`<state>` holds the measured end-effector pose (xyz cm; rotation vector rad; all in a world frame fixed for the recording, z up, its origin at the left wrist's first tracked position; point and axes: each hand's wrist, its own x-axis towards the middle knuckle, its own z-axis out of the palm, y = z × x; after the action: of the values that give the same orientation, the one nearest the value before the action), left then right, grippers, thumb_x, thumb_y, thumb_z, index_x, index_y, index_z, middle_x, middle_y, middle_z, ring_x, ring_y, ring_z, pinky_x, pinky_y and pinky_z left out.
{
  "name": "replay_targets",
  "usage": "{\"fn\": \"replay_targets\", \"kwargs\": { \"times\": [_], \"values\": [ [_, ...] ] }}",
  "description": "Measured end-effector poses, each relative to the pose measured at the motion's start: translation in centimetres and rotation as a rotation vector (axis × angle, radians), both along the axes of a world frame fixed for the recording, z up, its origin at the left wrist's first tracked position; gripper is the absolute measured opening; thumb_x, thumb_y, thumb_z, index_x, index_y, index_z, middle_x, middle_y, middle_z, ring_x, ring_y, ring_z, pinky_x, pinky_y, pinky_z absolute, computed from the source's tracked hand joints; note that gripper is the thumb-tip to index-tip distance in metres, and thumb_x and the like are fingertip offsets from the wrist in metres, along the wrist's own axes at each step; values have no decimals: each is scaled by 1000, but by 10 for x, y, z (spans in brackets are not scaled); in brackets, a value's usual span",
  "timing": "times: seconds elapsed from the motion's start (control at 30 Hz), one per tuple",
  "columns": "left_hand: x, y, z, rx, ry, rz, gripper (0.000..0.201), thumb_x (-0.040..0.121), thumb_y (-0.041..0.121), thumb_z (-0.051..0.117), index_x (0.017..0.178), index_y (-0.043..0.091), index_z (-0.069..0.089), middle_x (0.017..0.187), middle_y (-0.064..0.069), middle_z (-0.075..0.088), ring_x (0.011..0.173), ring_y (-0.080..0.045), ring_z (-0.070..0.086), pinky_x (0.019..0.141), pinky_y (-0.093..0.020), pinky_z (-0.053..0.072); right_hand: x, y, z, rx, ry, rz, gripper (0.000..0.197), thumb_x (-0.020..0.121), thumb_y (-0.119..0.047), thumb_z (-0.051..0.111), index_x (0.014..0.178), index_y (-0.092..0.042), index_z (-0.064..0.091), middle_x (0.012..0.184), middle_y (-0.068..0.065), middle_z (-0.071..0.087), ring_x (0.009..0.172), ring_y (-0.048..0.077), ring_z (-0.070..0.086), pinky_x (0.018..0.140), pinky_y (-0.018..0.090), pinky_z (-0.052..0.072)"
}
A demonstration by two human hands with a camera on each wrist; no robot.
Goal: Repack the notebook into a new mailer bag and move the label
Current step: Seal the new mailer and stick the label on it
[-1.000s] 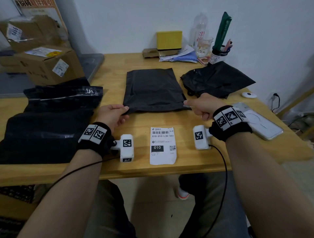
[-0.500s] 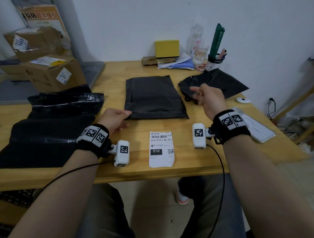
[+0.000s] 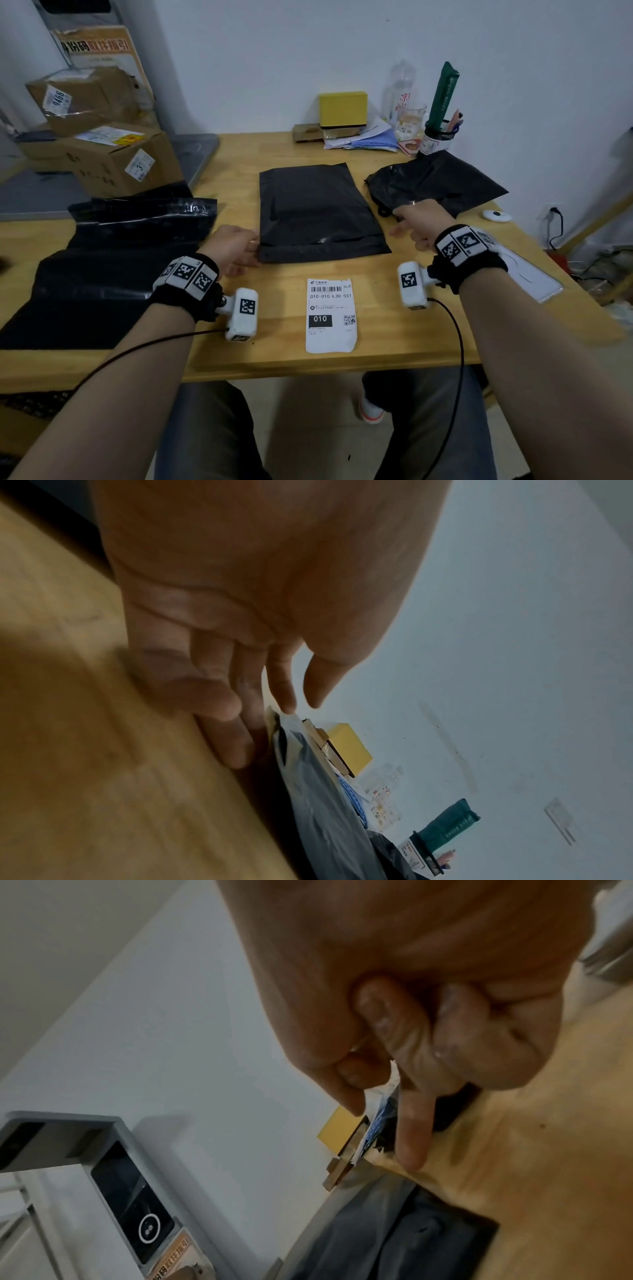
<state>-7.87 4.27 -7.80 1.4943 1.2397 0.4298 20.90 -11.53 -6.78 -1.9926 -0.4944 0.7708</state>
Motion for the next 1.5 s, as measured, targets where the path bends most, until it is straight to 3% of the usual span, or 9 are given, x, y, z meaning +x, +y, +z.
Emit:
{"fn": "replay_targets", "kwargs": {
  "times": [0.1, 0.23, 0.4, 0.57, 0.63, 0.8, 1.1, 1.27, 1.5],
  "values": [
    [6, 5, 2, 12, 3, 1, 19, 102, 26, 49, 114, 14, 59, 95, -4, 67, 72, -20, 63, 57, -27, 44, 8, 7, -4, 3, -58, 10, 10, 88, -10, 56, 78, -11, 56, 81, 15, 72, 44, 15, 26, 42, 24, 22],
    [15, 15, 2, -22, 10, -11, 18, 102, 24, 51, 113, 14, 61, 95, -4, 65, 72, -20, 60, 57, -27, 44, 17, 17, -6, -41, -172, 62, 21, 93, -17, 54, 71, -17, 55, 61, 1, 44, 48, 13, 36, 41, 24, 32],
    [23, 28, 1, -34, 19, -27, 21, 100, 24, 54, 115, 12, 62, 89, -1, 64, 71, -19, 60, 56, -27, 43, 20, 26, -4, 0, -146, -21, 52, 101, -50, 46, 69, -11, 54, 62, 3, 47, 54, 21, 43, 48, 29, 33],
    [25, 34, -1, -43, 21, -28, 19, 100, 24, 55, 114, 13, 62, 94, -3, 63, 71, -20, 59, 57, -28, 42, 25, 29, -7, 149, -226, -42, 21, 81, -16, 64, 68, -14, 48, 69, 15, 47, 53, 21, 40, 46, 30, 28],
    [24, 35, -1, -50, 11, -32, 19, 101, 22, 53, 115, 13, 62, 95, -3, 65, 71, -20, 60, 56, -27, 43, 27, 28, -9, 185, -196, -69, 33, 81, -6, 65, 65, -18, 40, 69, 16, 59, 48, 19, 42, 40, 24, 26],
    [17, 38, -6, -6, -2, -81, 37, 101, 5, 39, 112, 19, 71, 106, -6, 72, 71, -19, 66, 50, -25, 41, 20, 25, -4, -18, -28, 32, 26, 96, -11, 34, 97, -19, 59, 76, 16, 73, 42, 14, 26, 41, 21, 20],
    [9, 43, -15, 112, 14, -190, 34, 102, 5, 44, 110, 20, 73, 103, 1, 73, 51, -2, 63, 37, -15, 31, 27, 31, -16, -43, 89, 165, 48, 91, 2, 31, 106, -14, 73, 109, 12, 69, 45, 10, 24, 39, 22, 18],
    [6, 44, -15, 146, 55, -274, 38, 99, 0, 49, 109, 27, 74, 90, 1, 75, 52, 2, 60, 40, -15, 34, 24, 35, -24, -68, 270, 284, 48, 95, 0, 33, 119, -12, 72, 62, -4, 35, 40, 7, 20, 35, 20, 16],
    [3, 45, -11, 131, 125, -261, 37, 91, -5, 55, 101, 25, 75, 58, -2, 65, 37, -3, 46, 38, -13, 38, 27, 29, -27, -72, 302, 378, 53, 95, 7, 30, 123, -15, 69, 62, -3, 26, 40, 7, 21, 36, 21, 17]
  ]
}}
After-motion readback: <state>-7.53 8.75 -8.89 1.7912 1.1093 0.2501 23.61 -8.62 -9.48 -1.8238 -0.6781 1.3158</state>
